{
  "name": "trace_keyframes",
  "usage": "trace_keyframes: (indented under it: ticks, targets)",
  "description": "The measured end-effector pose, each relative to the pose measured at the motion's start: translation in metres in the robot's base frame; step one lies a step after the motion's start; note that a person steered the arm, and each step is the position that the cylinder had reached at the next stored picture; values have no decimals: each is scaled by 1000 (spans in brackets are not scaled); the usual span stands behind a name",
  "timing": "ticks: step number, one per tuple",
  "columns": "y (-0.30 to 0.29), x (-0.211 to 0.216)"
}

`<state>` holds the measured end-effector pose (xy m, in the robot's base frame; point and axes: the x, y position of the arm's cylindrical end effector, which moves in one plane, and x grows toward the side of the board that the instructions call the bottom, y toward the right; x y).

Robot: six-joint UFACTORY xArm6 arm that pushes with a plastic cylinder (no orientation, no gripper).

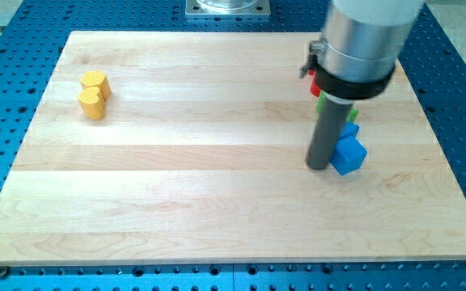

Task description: Slide the blue cube to the bottom left side of the blue triangle

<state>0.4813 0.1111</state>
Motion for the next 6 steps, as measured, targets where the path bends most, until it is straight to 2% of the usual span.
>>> trace_keyframes:
  ticks: [1,2,3,4,6]
  targets:
    - [-3,-16]
    - [-22,26]
    - [32,67]
    - [60,71]
    - [61,47]
